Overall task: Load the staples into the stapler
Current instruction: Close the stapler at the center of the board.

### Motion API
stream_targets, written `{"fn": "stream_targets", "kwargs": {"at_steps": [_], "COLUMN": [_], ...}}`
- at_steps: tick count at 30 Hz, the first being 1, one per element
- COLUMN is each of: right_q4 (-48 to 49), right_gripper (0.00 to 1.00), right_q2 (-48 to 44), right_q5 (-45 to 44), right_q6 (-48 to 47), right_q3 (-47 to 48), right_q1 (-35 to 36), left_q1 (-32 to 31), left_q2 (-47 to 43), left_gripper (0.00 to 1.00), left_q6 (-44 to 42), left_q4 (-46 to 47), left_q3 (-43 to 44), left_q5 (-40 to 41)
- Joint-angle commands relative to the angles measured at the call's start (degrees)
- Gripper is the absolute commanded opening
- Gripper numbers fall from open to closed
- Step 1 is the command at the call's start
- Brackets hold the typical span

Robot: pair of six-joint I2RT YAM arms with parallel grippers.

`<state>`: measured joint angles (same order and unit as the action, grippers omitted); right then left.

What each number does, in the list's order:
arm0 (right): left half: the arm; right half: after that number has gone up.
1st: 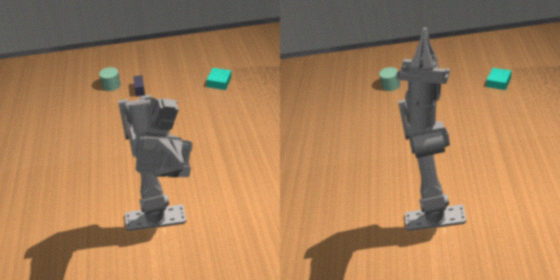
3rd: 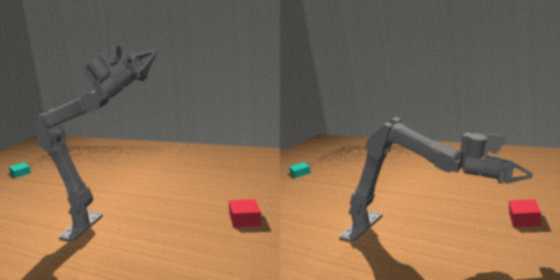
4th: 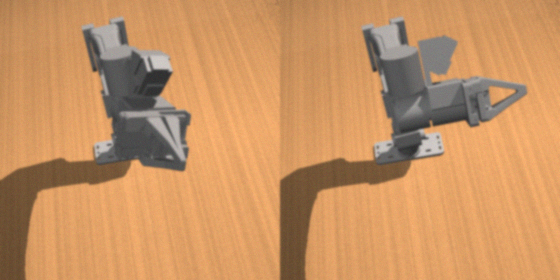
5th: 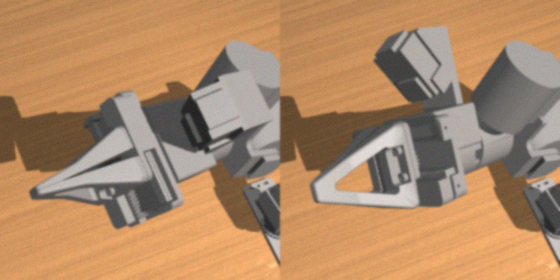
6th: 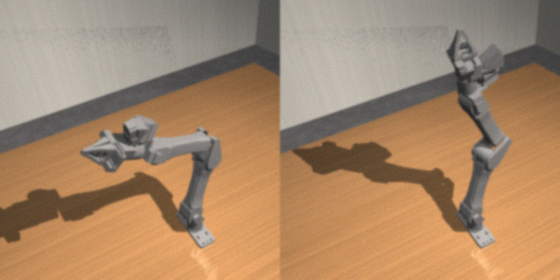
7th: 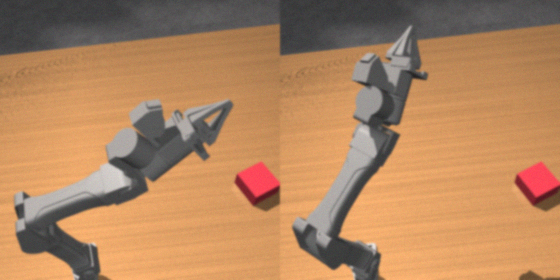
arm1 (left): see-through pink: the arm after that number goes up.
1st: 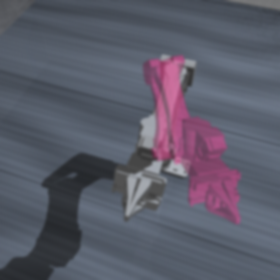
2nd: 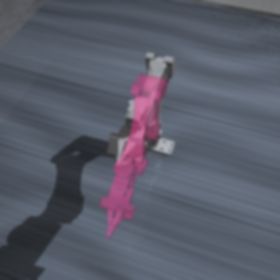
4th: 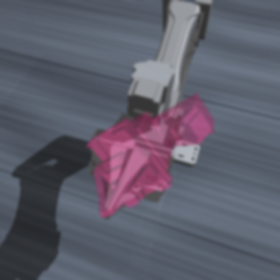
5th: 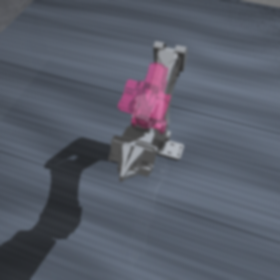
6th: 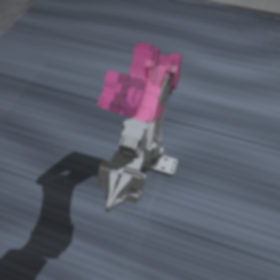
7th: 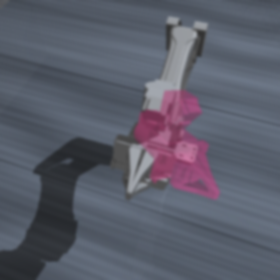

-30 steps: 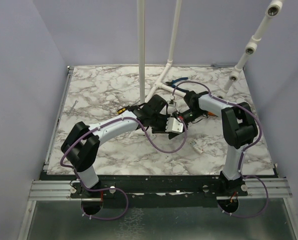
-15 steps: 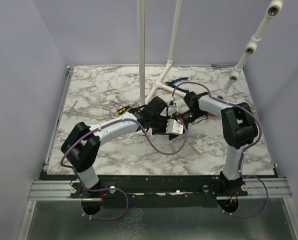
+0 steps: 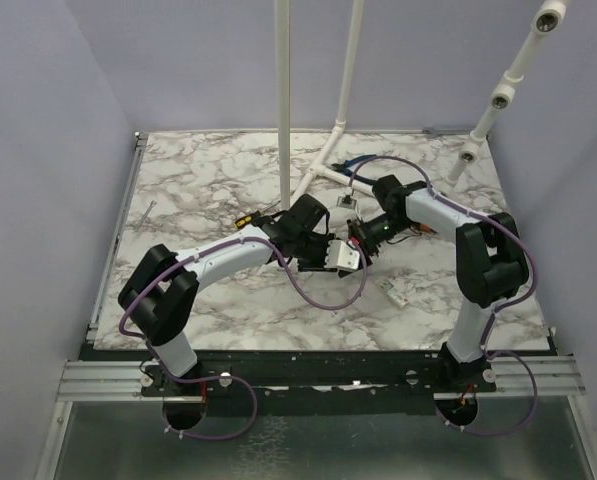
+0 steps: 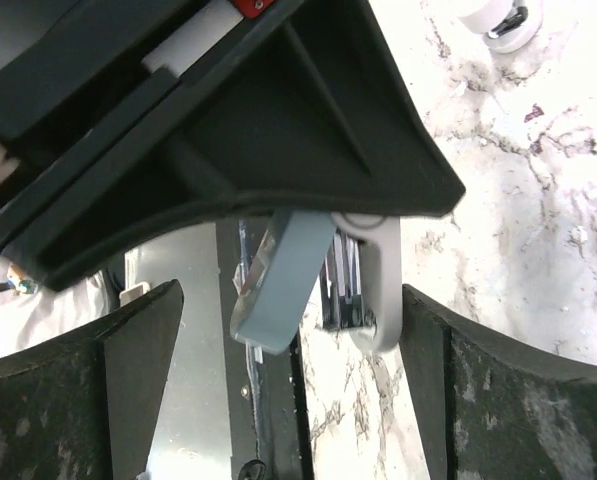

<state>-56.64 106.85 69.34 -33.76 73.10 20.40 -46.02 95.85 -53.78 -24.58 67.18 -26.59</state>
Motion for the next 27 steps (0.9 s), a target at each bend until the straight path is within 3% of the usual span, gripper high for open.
{"fn": "stream_targets", "kwargs": {"at_steps": [1,27], "right_q4": [1.86,-4.99], "right_gripper": [0.9,0.85], "right_q2": [-1.92,9.29], "right_q5": [-1.26,4.23], "right_q6": [1.41,-2.46], "right_q3": [-0.46,7.05], "right_q1": [-2.06,1.82], "left_q1": [1.9,1.45], "left_q2": [-1.94,2.26], "left_gripper": [0.11,0.2], "left_q6": [1.09,3.07], "left_q4": [0.06,1.01], "left_q3": [-1.36,3.22], "left_q5": [-4.35,-2.66]}}
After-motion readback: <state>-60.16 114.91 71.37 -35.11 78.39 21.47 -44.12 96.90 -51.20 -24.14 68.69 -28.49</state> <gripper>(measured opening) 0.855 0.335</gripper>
